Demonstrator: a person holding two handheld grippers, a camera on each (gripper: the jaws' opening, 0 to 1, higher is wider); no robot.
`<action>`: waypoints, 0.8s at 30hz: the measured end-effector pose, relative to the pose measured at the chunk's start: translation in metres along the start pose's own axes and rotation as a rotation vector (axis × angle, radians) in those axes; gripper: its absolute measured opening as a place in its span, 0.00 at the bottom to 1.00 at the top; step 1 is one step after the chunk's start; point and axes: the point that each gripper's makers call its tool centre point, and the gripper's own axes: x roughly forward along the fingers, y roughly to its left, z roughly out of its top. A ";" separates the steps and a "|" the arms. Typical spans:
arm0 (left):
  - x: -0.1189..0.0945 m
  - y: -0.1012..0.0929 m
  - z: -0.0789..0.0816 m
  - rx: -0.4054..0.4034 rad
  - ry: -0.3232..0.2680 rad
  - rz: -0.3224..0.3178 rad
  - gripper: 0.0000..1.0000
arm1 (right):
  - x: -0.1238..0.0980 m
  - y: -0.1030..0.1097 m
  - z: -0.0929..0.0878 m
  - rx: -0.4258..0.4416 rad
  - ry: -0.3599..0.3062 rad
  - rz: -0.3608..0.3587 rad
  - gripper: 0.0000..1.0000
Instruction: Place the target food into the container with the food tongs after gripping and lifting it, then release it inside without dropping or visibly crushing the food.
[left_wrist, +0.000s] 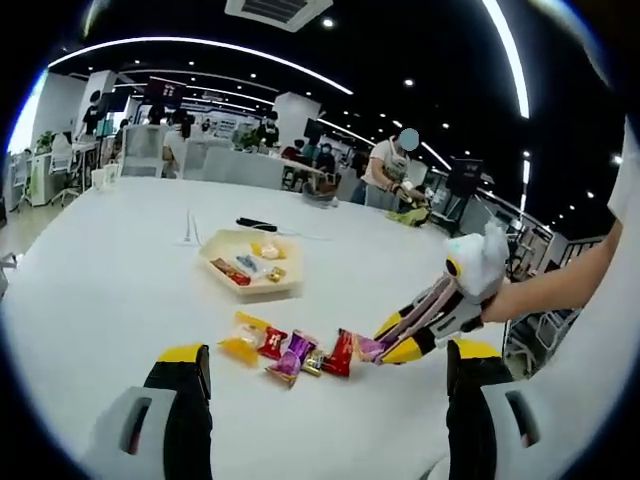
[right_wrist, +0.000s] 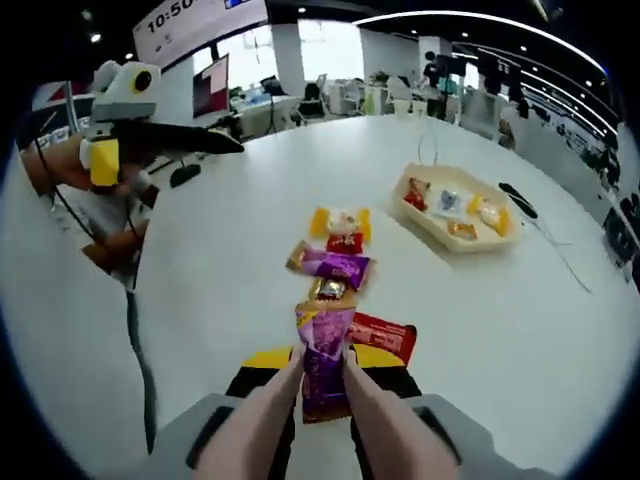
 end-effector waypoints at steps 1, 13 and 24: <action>0.001 0.000 -0.003 -0.004 0.003 -0.003 0.99 | 0.000 0.001 0.000 -0.005 0.003 -0.002 0.19; -0.002 0.003 -0.002 0.001 -0.005 -0.010 0.99 | -0.024 -0.006 0.029 -0.026 -0.087 -0.070 0.20; -0.018 0.005 -0.004 -0.034 -0.038 0.012 0.99 | -0.054 -0.050 0.044 0.036 -0.155 -0.199 0.20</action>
